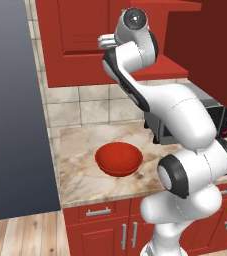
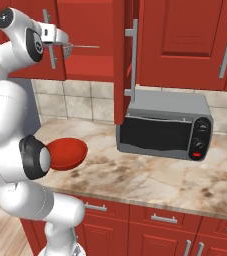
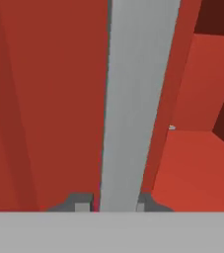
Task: Open the cabinet and setup a tea strainer by placing it in the bowl upright.
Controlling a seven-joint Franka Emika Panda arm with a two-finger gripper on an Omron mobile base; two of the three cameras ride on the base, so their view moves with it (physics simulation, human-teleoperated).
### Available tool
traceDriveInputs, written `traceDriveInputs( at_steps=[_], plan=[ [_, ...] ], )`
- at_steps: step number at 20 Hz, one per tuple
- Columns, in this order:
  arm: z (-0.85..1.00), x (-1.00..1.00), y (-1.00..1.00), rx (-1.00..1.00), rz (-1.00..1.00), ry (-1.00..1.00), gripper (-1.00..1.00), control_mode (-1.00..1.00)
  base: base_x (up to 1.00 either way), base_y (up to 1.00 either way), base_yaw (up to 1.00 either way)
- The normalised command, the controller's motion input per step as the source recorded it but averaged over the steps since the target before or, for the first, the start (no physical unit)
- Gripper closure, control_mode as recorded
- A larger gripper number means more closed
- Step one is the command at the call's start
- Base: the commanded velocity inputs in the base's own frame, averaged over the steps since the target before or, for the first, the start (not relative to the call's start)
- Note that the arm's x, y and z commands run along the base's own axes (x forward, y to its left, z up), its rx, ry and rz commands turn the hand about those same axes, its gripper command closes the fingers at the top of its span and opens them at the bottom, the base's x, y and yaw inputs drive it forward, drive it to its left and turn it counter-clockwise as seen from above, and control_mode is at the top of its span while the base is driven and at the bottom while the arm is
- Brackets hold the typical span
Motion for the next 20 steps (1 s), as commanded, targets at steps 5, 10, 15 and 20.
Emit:
traceDriveInputs(
  at_steps=[5,10,15,20],
  plan=[
    [-0.01,0.01,-0.34,0.08,0.00,0.00,1.00,-1.00,0.00,0.00,0.00],
    [-0.06,0.00,0.00,0.00,0.00,-0.03,1.00,-1.00,0.00,0.00,0.00],
    [0.00,0.00,0.03,0.00,-0.03,-0.01,1.00,-1.00,0.00,0.00,0.00],
    [0.08,-0.27,0.12,0.00,-0.08,-0.04,1.00,-1.00,0.00,0.00,0.00]
  ],
)
